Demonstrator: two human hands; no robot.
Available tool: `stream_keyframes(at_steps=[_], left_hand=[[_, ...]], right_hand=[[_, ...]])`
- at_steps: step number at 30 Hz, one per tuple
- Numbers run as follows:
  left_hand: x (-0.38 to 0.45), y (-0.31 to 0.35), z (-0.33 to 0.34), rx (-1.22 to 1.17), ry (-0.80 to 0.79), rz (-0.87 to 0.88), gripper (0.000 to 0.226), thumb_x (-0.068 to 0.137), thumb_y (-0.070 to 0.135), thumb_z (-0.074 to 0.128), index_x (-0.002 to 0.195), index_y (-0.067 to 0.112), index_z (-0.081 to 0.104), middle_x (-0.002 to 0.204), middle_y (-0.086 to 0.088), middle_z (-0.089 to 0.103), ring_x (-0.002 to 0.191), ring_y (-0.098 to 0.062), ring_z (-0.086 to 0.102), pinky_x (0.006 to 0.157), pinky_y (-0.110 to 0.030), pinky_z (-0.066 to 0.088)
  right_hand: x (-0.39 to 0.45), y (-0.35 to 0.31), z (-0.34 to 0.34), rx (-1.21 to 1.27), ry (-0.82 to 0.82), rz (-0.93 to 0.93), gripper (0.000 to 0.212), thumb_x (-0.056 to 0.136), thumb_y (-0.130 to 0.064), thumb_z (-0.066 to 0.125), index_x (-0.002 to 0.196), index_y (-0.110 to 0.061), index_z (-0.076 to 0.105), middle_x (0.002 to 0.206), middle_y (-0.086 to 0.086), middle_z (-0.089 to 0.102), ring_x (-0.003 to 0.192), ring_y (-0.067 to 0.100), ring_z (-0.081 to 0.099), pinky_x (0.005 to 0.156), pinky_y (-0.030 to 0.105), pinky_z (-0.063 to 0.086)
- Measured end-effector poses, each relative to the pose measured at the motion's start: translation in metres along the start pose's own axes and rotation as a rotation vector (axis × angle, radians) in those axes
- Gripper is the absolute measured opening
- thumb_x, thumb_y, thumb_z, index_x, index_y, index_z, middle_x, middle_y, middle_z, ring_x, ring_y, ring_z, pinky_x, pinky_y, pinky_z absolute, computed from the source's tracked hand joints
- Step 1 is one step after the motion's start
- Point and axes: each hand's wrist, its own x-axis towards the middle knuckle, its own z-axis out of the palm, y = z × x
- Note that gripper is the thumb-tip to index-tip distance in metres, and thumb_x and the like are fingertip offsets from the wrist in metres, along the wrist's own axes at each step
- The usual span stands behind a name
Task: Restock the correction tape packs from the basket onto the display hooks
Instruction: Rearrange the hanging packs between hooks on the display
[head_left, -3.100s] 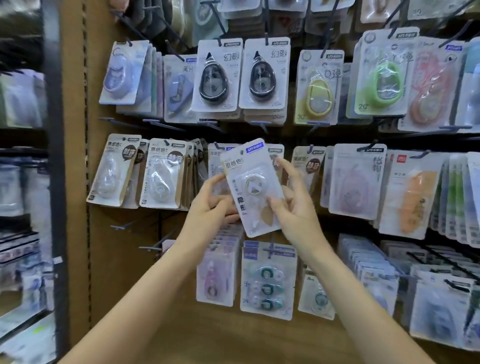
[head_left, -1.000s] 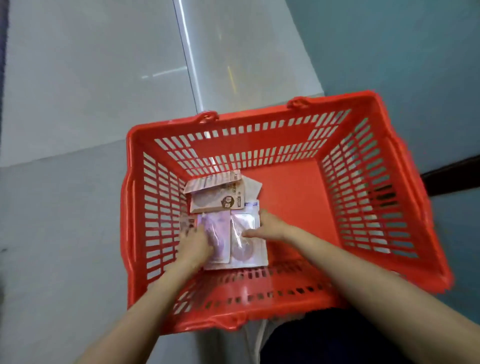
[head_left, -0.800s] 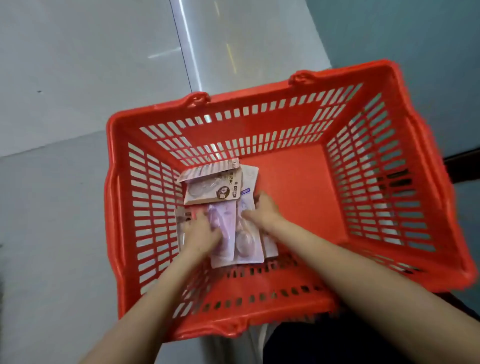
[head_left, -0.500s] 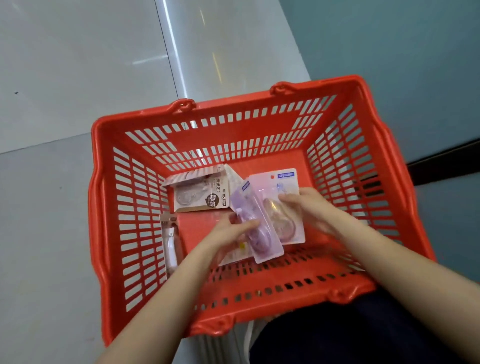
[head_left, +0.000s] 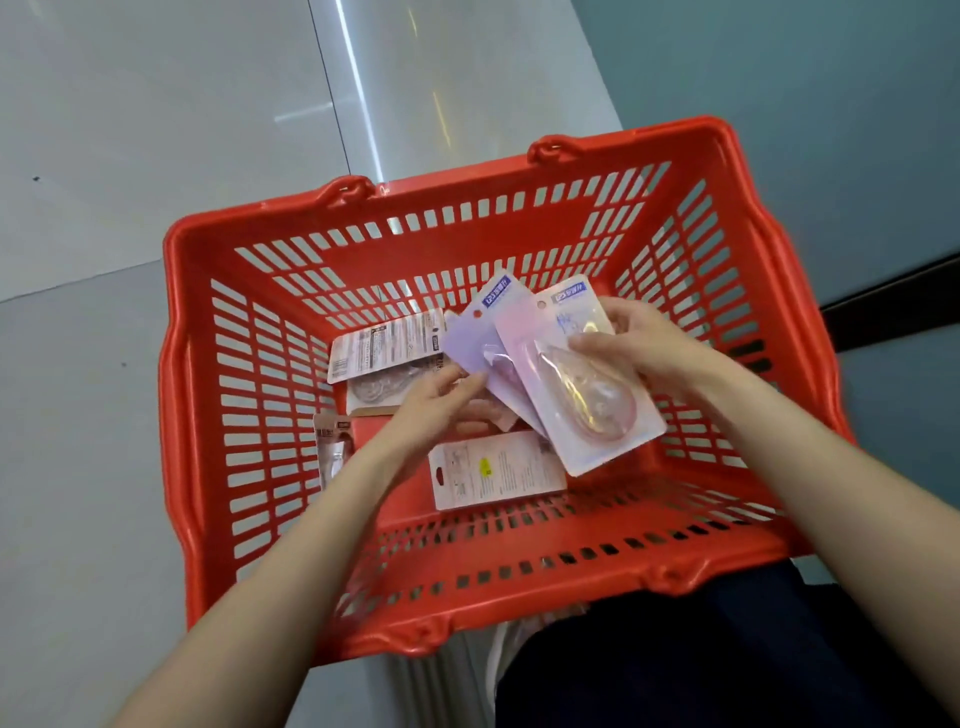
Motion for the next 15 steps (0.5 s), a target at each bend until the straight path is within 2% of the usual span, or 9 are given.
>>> stream_keyframes(at_steps=[2, 4, 6, 7, 9, 12, 14, 15], left_hand=[[0.009, -0.019, -0.008, 0.612, -0.071, 0.041, 0.024, 0.089, 0.026, 0.06, 0.112, 0.017, 0.057, 0.108, -0.004, 0.066, 0.102, -0.022, 0.064, 0.081, -0.028, 0.05], [0.015, -0.043, -0.002, 1.231, -0.189, -0.014, 0.043, 0.085, 0.03, 0.062, 0.125, 0.02, 0.049, 0.126, -0.005, 0.056, 0.119, -0.025, 0.052, 0.095, -0.035, 0.043], [0.013, -0.055, 0.011, 1.527, -0.202, -0.077, 0.047, 0.087, 0.027, 0.055, 0.131, 0.017, 0.042, 0.132, -0.007, 0.051, 0.122, -0.028, 0.048, 0.095, -0.038, 0.038], [0.012, -0.054, 0.017, 1.571, -0.188, -0.036, 0.04, 0.087, 0.023, 0.053, 0.126, 0.016, 0.045, 0.126, -0.008, 0.055, 0.118, -0.029, 0.051, 0.089, -0.036, 0.04], [0.013, -0.041, 0.02, 1.526, -0.136, 0.163, 0.021, 0.085, 0.017, 0.053, 0.106, 0.016, 0.054, 0.107, -0.009, 0.061, 0.104, -0.031, 0.056, 0.076, -0.035, 0.041], [0.005, 0.002, 0.008, 1.394, -0.014, 0.675, 0.01, 0.077, 0.016, 0.048, 0.084, 0.016, 0.055, 0.083, -0.007, 0.057, 0.083, -0.03, 0.056, 0.068, -0.034, 0.037], [-0.009, 0.044, 0.001, 1.372, 0.094, 0.953, 0.012, 0.069, 0.022, 0.045, 0.08, 0.025, 0.048, 0.081, -0.002, 0.056, 0.083, -0.024, 0.048, 0.071, -0.032, 0.031], [-0.02, 0.068, -0.001, 1.288, 0.144, 1.032, 0.012, 0.069, 0.024, 0.046, 0.08, 0.028, 0.047, 0.089, 0.0, 0.057, 0.089, -0.023, 0.044, 0.075, -0.031, 0.028]], right_hand=[[-0.002, 0.004, -0.011, -0.057, 0.065, -0.005, 0.022, 0.086, -0.006, 0.063, 0.108, -0.013, 0.061, 0.095, 0.001, 0.068, 0.08, 0.013, 0.066, 0.065, 0.02, 0.055], [-0.003, 0.011, -0.019, -0.065, 0.137, -0.001, 0.026, 0.086, -0.005, 0.062, 0.112, -0.008, 0.059, 0.103, 0.007, 0.067, 0.089, 0.019, 0.065, 0.079, 0.03, 0.054], [-0.007, 0.014, -0.023, 0.005, 0.187, 0.023, 0.028, 0.086, -0.002, 0.06, 0.114, -0.006, 0.058, 0.106, 0.01, 0.066, 0.091, 0.022, 0.064, 0.085, 0.038, 0.051], [-0.01, 0.014, -0.024, 0.038, 0.195, 0.026, 0.03, 0.086, -0.002, 0.061, 0.115, -0.005, 0.057, 0.107, 0.011, 0.066, 0.092, 0.022, 0.063, 0.087, 0.04, 0.051], [-0.018, 0.008, -0.026, 0.059, 0.182, 0.03, 0.035, 0.083, -0.006, 0.065, 0.117, -0.006, 0.057, 0.109, 0.011, 0.066, 0.094, 0.023, 0.064, 0.086, 0.041, 0.052], [-0.043, -0.024, -0.031, 0.112, 0.175, -0.014, 0.032, 0.082, -0.006, 0.065, 0.113, -0.009, 0.057, 0.104, 0.007, 0.067, 0.088, 0.019, 0.065, 0.078, 0.032, 0.054], [-0.07, -0.058, -0.041, 0.229, 0.212, -0.073, 0.032, 0.082, -0.001, 0.064, 0.112, -0.007, 0.056, 0.102, 0.01, 0.067, 0.082, 0.018, 0.065, 0.075, 0.031, 0.055], [-0.089, -0.078, -0.046, 0.307, 0.22, -0.104, 0.03, 0.081, 0.001, 0.063, 0.109, -0.006, 0.057, 0.098, 0.01, 0.067, 0.077, 0.016, 0.066, 0.072, 0.029, 0.055]])
